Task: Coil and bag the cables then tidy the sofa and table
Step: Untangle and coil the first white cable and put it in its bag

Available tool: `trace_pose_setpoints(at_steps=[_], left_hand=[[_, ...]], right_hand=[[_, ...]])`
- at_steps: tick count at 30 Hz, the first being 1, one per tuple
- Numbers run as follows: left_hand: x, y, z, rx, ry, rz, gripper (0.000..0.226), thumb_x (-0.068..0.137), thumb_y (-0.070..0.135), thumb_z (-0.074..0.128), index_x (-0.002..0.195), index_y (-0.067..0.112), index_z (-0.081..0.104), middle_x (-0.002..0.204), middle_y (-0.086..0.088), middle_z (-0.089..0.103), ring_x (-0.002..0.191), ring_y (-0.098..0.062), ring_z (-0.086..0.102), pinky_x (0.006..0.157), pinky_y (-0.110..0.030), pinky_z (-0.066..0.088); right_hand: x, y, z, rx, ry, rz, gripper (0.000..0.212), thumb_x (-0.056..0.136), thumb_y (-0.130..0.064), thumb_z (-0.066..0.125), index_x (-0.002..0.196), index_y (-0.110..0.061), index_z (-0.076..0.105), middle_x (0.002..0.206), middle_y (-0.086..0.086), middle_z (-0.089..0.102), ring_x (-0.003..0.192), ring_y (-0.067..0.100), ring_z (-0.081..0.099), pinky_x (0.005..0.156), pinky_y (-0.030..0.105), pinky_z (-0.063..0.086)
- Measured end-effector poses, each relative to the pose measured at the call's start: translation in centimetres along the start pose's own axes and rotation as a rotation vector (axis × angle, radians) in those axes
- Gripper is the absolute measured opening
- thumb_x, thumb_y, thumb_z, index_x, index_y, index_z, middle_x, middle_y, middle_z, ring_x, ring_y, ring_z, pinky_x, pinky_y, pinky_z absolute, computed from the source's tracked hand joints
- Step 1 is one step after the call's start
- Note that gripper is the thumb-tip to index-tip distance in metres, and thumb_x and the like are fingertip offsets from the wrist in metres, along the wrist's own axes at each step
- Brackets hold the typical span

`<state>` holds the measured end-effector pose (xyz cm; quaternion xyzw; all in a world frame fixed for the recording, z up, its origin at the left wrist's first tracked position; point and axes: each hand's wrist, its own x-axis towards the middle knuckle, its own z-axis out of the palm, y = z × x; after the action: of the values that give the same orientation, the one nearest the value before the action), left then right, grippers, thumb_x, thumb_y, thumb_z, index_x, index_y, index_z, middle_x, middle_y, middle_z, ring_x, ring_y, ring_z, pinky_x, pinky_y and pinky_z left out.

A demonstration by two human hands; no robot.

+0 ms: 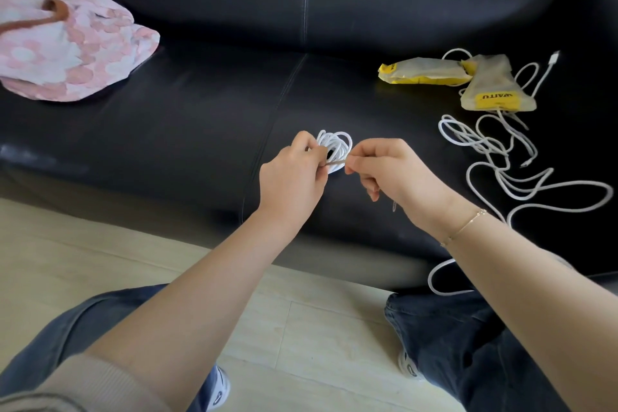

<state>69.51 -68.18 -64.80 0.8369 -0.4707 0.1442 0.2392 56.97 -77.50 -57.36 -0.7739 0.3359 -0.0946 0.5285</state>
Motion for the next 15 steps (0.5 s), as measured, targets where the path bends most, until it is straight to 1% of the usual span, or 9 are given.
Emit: trace_pose_setpoints(at_steps=[2,6,8,10,12,14,15], left_hand=[[0.1,-0.1,-0.4,-0.037,-0.039,-0.054,0.01,0.084,0.02,0.072,0.081,0.014,0.065,0.095,0.003,0.058,0.061,-0.023,0.052,0.048,-0.029,0.035],[0.2,0.2,-0.9,-0.088,-0.155,-0.137,0.005,0.089,0.025,0.064,0.089,0.02,0.064,0.105,0.008,0.056,0.072,-0.021,0.057,0.058,-0.034,0.044],[0.2,0.1,-0.9,-0.103,-0.161,-0.133,0.005,0.09,0.025,0.064,0.091,0.019,0.064,0.106,0.007,0.056,0.072,-0.022,0.058,0.059,-0.034,0.043],[0.1,0.1,-0.6,-0.088,-0.161,-0.098,0.01,0.091,0.024,0.062,0.096,0.015,0.062,0.107,0.003,0.057,0.07,-0.026,0.058,0.059,-0.034,0.039],[-0.1,0.0,-0.4,-0.097,-0.182,-0.109,0.024,0.089,0.029,0.064,0.105,0.012,0.056,0.106,-0.002,0.058,0.075,-0.029,0.061,0.065,-0.034,0.039],[-0.3,-0.2,-0.4,-0.116,-0.268,-0.205,0.052,0.083,0.044,0.07,0.117,0.013,0.047,0.112,-0.002,0.057,0.092,-0.025,0.06,0.075,-0.036,0.044],[-0.3,-0.4,-0.3,-0.085,-0.32,-0.24,0.065,0.078,0.052,0.072,0.123,0.013,0.045,0.116,-0.002,0.054,0.102,-0.023,0.057,0.08,-0.037,0.044]], right_hand=[[-0.2,0.0,0.1,0.046,-0.021,0.002,0.026,0.095,-0.006,0.051,0.072,-0.01,0.062,0.046,-0.003,0.043,0.045,0.014,0.039,0.055,0.028,0.041],[-0.6,0.1,0.5,-0.002,-0.039,-0.028,0.023,0.092,-0.005,0.053,0.072,-0.011,0.062,0.047,-0.001,0.044,0.047,0.016,0.039,0.057,0.03,0.041],[-0.6,0.1,0.5,-0.019,-0.031,-0.018,0.022,0.092,-0.006,0.054,0.073,-0.011,0.063,0.047,-0.002,0.044,0.046,0.015,0.04,0.058,0.03,0.042],[-0.2,0.1,0.0,-0.024,0.008,0.003,0.021,0.092,-0.009,0.054,0.075,-0.011,0.065,0.048,0.001,0.045,0.045,0.015,0.041,0.059,0.03,0.042],[0.2,-0.1,-0.5,-0.067,0.03,0.004,0.021,0.093,-0.014,0.055,0.076,-0.012,0.067,0.052,0.006,0.047,0.045,0.016,0.043,0.062,0.032,0.044],[0.6,-0.3,-1.1,-0.134,0.013,0.026,0.021,0.093,-0.017,0.055,0.075,-0.015,0.067,0.053,0.007,0.05,0.045,0.016,0.046,0.068,0.034,0.048],[0.7,-0.3,-1.3,-0.164,-0.001,0.043,0.022,0.092,-0.018,0.055,0.074,-0.016,0.067,0.053,0.006,0.052,0.046,0.017,0.049,0.071,0.035,0.05]])
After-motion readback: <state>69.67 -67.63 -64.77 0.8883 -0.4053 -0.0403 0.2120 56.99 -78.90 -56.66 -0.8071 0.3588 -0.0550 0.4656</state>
